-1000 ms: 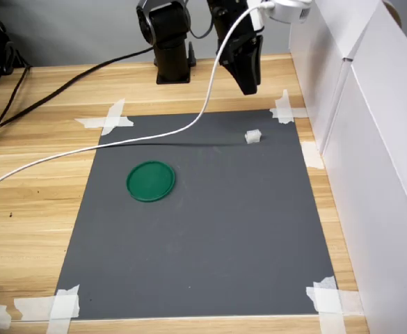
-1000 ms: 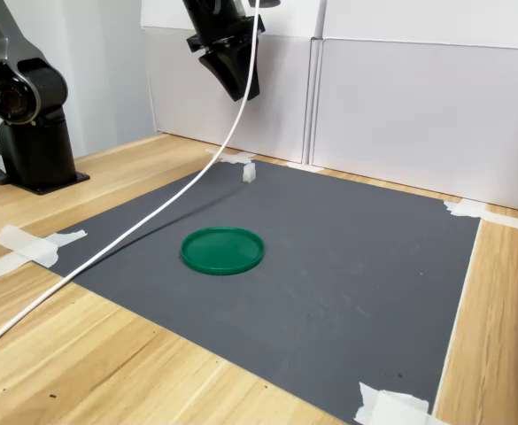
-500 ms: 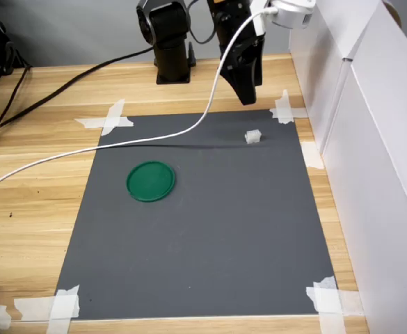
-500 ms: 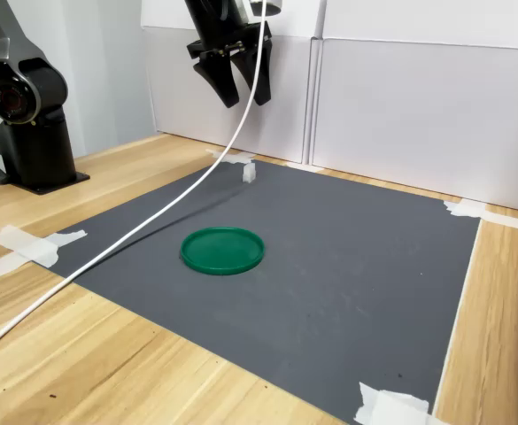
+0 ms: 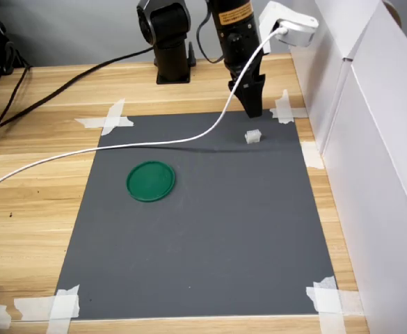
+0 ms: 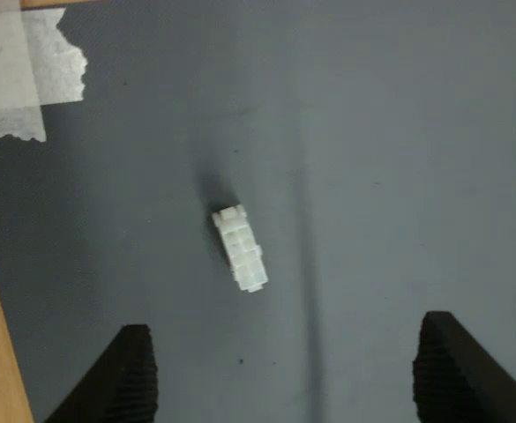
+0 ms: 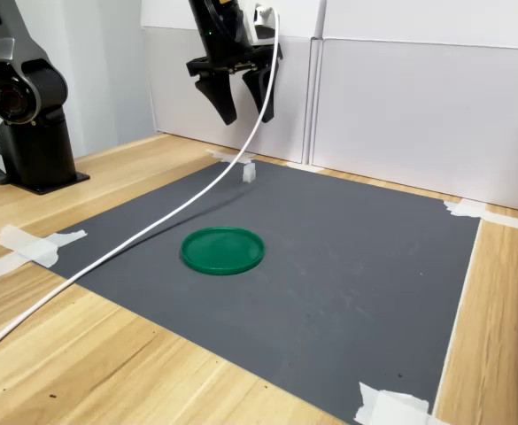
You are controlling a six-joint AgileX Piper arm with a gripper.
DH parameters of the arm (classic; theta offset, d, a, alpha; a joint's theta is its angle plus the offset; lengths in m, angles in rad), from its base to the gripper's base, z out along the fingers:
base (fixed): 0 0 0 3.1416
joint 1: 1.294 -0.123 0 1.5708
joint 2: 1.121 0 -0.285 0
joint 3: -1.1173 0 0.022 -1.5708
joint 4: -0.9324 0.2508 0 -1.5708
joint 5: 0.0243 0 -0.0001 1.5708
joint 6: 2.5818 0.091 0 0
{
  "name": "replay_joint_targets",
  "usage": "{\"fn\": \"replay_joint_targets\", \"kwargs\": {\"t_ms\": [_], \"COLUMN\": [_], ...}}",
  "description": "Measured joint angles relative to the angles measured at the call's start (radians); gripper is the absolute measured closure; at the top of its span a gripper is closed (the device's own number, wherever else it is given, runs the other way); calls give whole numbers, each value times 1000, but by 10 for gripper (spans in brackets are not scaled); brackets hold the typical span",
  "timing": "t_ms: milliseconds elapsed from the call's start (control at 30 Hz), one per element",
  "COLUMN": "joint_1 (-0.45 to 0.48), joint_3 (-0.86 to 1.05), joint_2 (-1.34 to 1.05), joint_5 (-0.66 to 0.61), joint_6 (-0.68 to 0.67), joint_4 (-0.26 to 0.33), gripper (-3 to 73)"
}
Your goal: Grasp a white terminal and put it in the green lid.
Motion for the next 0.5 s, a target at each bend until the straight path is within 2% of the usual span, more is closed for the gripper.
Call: {"fn": "replay_joint_targets", "kwargs": {"t_ms": [500], "joint_1": [0], "joint_3": [103], "joint_2": [65], "joint_5": [112], "joint_6": [4], "joint_4": [1], "gripper": [5]}}
